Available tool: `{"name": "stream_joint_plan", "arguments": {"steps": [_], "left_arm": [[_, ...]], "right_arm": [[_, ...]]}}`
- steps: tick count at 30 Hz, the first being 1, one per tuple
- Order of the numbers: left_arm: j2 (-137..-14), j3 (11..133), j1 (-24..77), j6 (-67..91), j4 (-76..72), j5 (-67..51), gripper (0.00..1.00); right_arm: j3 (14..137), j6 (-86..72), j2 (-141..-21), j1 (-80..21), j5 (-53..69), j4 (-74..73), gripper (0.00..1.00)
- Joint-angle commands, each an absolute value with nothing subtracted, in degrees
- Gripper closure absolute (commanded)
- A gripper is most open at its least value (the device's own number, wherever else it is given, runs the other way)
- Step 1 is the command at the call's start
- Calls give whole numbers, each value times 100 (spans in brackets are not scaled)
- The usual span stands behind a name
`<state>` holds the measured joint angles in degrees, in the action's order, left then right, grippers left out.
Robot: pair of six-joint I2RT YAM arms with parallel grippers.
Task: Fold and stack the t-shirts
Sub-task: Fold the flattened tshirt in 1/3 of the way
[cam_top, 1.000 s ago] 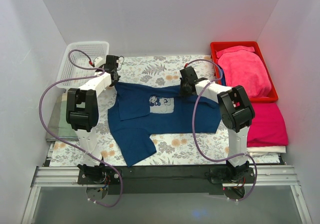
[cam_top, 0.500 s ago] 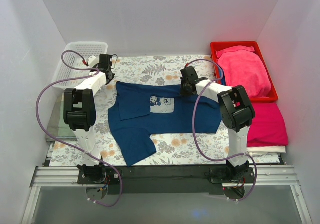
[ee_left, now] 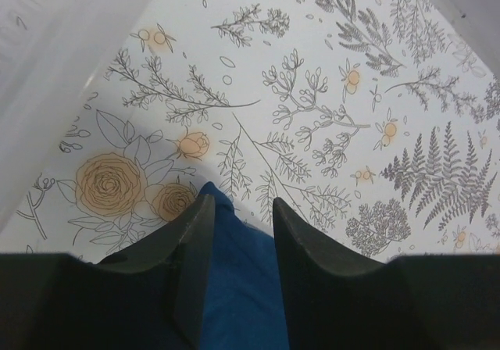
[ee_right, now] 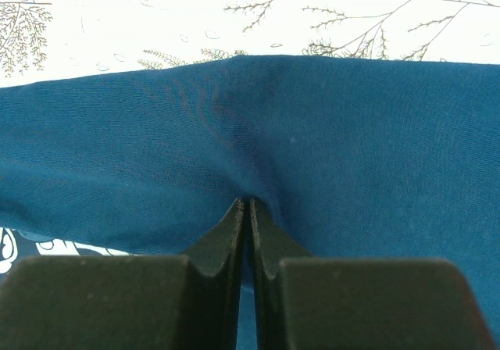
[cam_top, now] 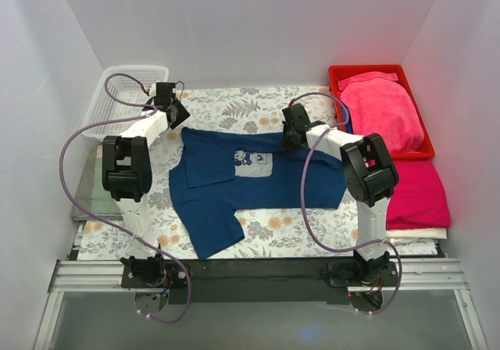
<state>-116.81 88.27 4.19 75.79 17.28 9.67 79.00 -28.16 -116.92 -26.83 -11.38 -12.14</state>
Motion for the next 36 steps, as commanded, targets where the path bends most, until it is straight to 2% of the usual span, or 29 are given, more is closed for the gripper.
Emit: {"name": "stream_joint_plan", "arguments": {"steps": [1,19,21,23,24,36], "left_arm": [[-11777,9026,396,7392,1819,528,67],[-12418,9342,404,7242,2417,1072,77],[-12463,9395,396,7251,2487,1134,83],[-12550,9509,396,7251,2548,1230,97],[-12577,9545,396,7268,2566,1265,100],[-12068,9528,396,8182,2628,2987,100]], "right_arm": [[7585,-2725,-11971,-2558,-1397,-2197,88],[7603,-2751,-11979,-2558,-1389,-2188,90],[7603,-2742,-11971,-2558,-1397,-2188,90],[7585,-2751,-11971,-2558,-1380,-2188,90],[7585,-2751,-11971,-2558,-1371,-2188,90],[7524,-2768,-11953,-2558,-1371,-2180,90]]}}
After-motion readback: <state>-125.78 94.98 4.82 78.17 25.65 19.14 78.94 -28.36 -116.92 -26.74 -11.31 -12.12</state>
